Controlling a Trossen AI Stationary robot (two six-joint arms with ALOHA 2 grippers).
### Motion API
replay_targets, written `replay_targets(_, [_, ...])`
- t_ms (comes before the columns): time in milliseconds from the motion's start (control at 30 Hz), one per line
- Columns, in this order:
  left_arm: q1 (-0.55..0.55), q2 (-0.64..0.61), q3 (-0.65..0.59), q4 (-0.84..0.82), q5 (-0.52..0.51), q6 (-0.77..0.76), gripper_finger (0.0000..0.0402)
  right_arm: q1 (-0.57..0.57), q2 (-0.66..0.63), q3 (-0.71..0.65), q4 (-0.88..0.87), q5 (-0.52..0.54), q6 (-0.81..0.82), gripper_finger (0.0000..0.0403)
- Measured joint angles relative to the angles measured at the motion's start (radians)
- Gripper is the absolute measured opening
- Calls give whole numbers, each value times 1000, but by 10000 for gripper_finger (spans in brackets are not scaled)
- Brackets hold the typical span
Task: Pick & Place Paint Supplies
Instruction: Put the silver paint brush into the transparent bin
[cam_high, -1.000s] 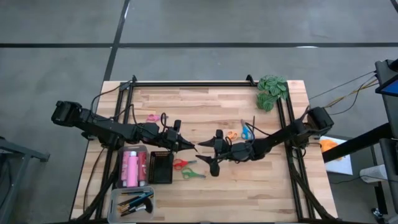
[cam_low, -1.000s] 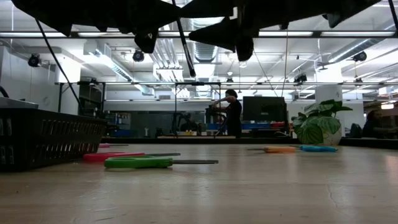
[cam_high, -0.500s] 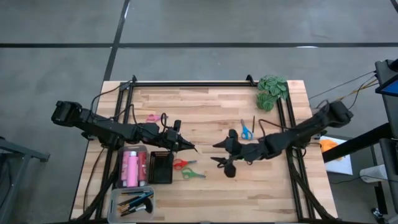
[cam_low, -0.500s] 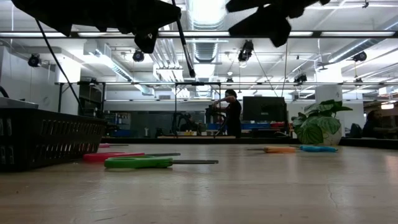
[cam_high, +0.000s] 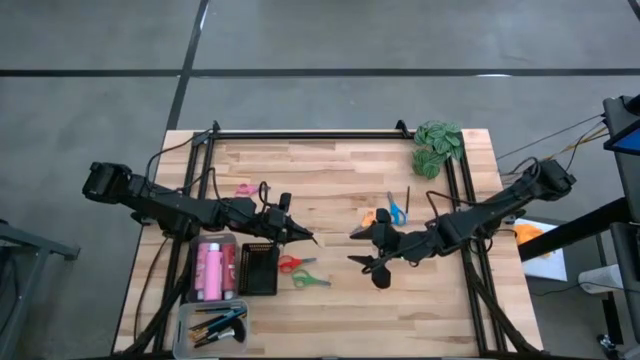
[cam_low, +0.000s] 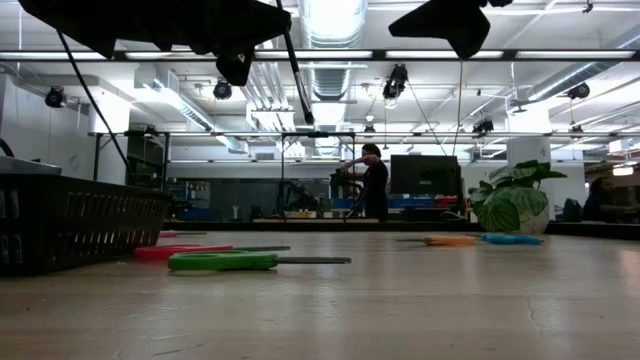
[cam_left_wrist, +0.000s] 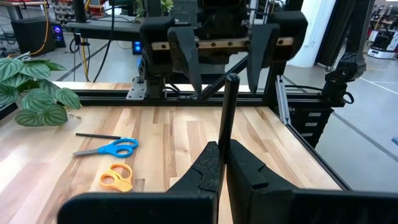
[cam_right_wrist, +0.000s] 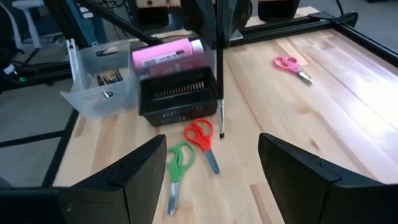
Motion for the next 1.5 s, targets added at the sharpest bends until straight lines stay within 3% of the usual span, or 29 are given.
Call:
replay_targets(467, [0,-19,0,-10,0,-9,5,0,5,0,0,0,-3,253])
replay_targets(633, [-11,-85,0,-64,9,-108,5,0,5,-1,0,0,-3,253])
replay_targets(767, [-26,-189,12,-230,19,-210,5,0,5,-1,0,0,-3,253])
replay_targets(933, [-85,-295,112,-513,18,-305,5,0,5,-1,0,0,-3,253])
replay_targets(1233, [-351,-297,362,-990,-6,-336,5,0,5,-1,0,0,-3,253])
replay_targets(1400, [-518,-258,452,-1172,-180,-589,5,0,5,-1,0,0,-3,253])
replay_targets(1500, [-583,-230,475,-1216,-197,-766,5,0,5,-1,0,0,-3,253])
